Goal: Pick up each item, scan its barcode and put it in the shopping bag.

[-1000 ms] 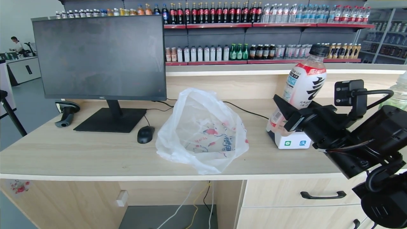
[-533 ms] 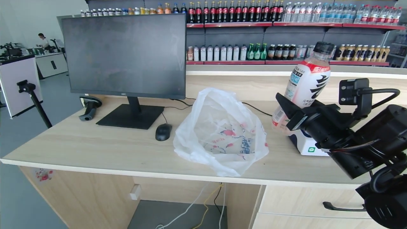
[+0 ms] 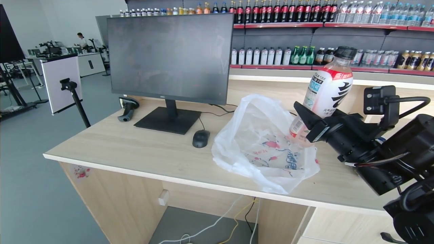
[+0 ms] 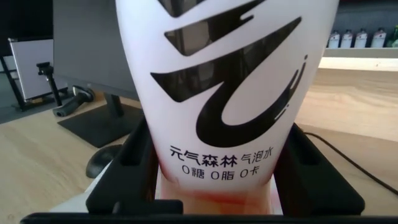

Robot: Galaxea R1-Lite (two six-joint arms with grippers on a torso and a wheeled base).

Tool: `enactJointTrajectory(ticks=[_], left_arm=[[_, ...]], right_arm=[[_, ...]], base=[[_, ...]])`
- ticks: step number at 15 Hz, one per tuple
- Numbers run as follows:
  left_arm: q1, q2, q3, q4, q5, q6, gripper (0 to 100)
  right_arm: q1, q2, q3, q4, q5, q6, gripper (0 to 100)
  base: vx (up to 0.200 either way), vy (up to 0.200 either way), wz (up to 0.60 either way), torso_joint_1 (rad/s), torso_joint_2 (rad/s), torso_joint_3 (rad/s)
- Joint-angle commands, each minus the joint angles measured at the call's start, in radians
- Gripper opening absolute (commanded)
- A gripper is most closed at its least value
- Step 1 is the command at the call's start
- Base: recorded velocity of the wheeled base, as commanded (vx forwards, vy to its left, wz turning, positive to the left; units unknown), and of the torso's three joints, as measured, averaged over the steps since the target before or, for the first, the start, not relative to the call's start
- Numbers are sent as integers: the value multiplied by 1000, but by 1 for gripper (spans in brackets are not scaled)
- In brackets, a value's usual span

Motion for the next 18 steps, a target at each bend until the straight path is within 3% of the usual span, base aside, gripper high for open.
enactJointTrajectory(ticks=[1,8,18], left_arm=[[0,0,0,-1,0,0,100],[0,0,0,1,0,0,100],[0,0,0,1,0,0,100]], right_arm=[[11,5,2,-1,1,-1,0],[156,147,-94,-1,1,-1,0],[156,357,-294,-1,10,4,0]], base=[[0,0,0,0,0,0],[0,0,0,0,0,0],[0,0,0,0,0,0]])
